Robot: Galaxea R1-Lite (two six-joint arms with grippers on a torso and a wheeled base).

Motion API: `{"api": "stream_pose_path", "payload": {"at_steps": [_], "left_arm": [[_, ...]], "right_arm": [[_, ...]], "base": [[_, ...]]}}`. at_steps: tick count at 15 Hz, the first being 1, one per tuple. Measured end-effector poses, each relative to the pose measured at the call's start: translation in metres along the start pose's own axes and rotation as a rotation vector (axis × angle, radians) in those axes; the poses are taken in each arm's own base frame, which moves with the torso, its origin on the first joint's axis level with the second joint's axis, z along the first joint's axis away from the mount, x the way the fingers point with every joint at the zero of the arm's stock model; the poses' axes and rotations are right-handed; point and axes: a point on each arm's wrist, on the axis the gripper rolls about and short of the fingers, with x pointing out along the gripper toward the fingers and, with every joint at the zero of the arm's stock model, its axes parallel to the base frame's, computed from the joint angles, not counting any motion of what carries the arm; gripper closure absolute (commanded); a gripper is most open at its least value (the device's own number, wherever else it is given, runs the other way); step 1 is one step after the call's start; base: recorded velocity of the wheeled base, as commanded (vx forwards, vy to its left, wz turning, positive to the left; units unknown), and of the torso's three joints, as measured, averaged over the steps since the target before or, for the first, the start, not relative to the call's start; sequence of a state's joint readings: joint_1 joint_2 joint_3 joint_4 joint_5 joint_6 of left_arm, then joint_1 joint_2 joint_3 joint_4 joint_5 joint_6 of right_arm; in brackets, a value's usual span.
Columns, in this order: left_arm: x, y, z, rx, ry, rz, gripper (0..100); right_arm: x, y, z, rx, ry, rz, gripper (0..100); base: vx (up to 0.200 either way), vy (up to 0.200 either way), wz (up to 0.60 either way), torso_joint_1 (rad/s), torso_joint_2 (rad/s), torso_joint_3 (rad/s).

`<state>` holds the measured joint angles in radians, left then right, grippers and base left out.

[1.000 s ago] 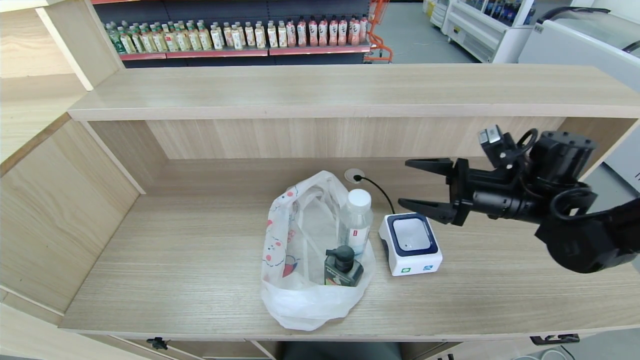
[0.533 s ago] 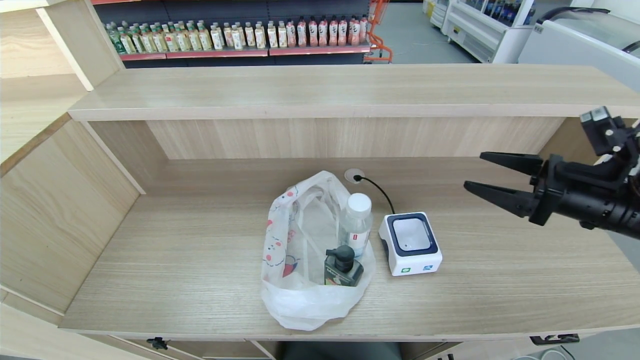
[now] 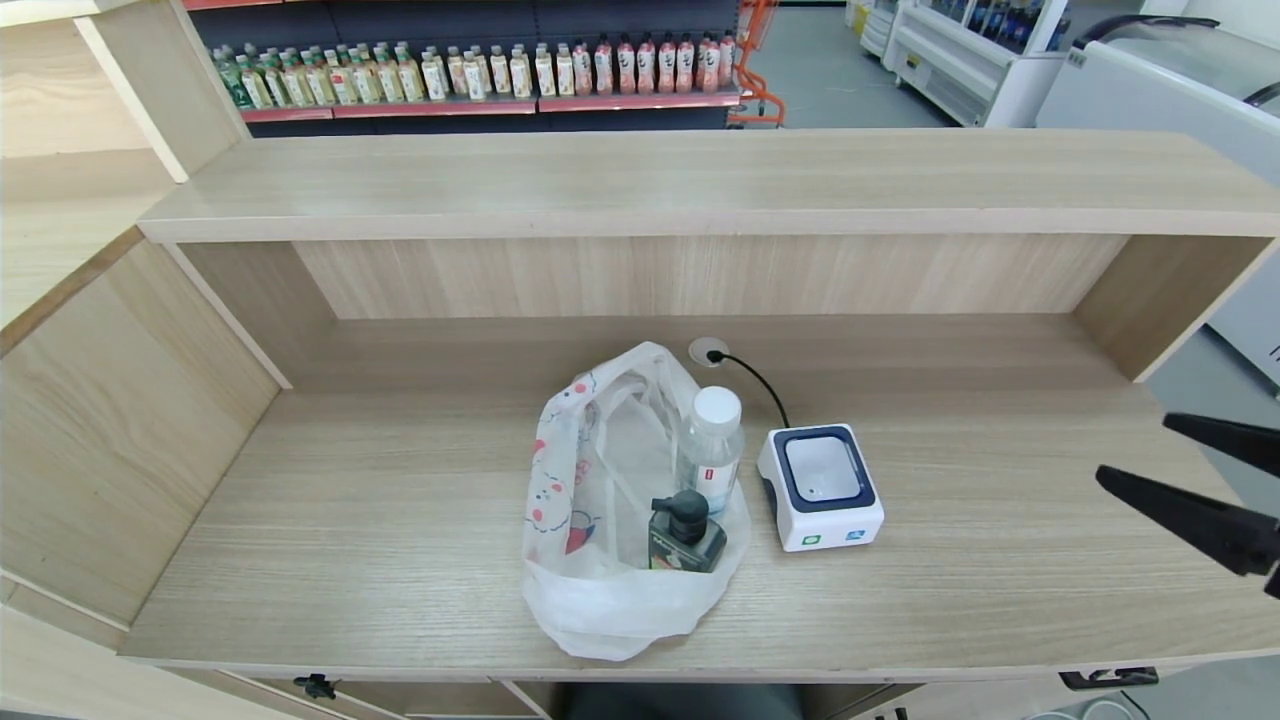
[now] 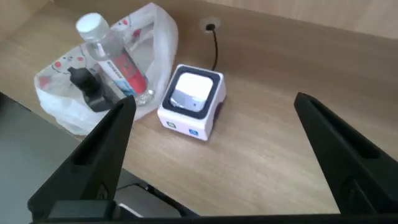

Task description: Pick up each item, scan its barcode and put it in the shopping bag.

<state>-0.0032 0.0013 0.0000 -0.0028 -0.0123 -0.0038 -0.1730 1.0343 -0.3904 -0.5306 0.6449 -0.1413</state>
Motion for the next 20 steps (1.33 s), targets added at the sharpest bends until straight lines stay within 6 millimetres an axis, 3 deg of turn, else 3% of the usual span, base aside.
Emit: {"api": "stream_pose_path", "payload": {"at_steps": [6, 10, 15, 20], "left_arm": [[0.0, 0.0, 0.0, 0.0, 0.0, 0.0, 0], [0.0, 0.0, 0.0, 0.0, 0.0, 0.0, 0], [0.0, 0.0, 0.0, 0.0, 0.0, 0.0, 0], [0.0, 0.0, 0.0, 0.0, 0.0, 0.0, 0]], "right_arm": [[-0.06, 0.045, -0.032, 0.026, 0.068, -0.195, 0], [-0.092, 0.073, -0.068, 0.013, 0.056, -0.273, 0], [-0.108, 0.088, -0.108, -0.008, 0.005, -0.324, 0], [-0.109, 0.091, -0.124, -0.002, -0.001, -0.322, 0]], "base": [[0.0, 0.0, 0.0, 0.0, 0.0, 0.0], [0.0, 0.0, 0.0, 0.0, 0.0, 0.0], [0.0, 0.0, 0.0, 0.0, 0.0, 0.0], [0.0, 0.0, 0.0, 0.0, 0.0, 0.0]]}}
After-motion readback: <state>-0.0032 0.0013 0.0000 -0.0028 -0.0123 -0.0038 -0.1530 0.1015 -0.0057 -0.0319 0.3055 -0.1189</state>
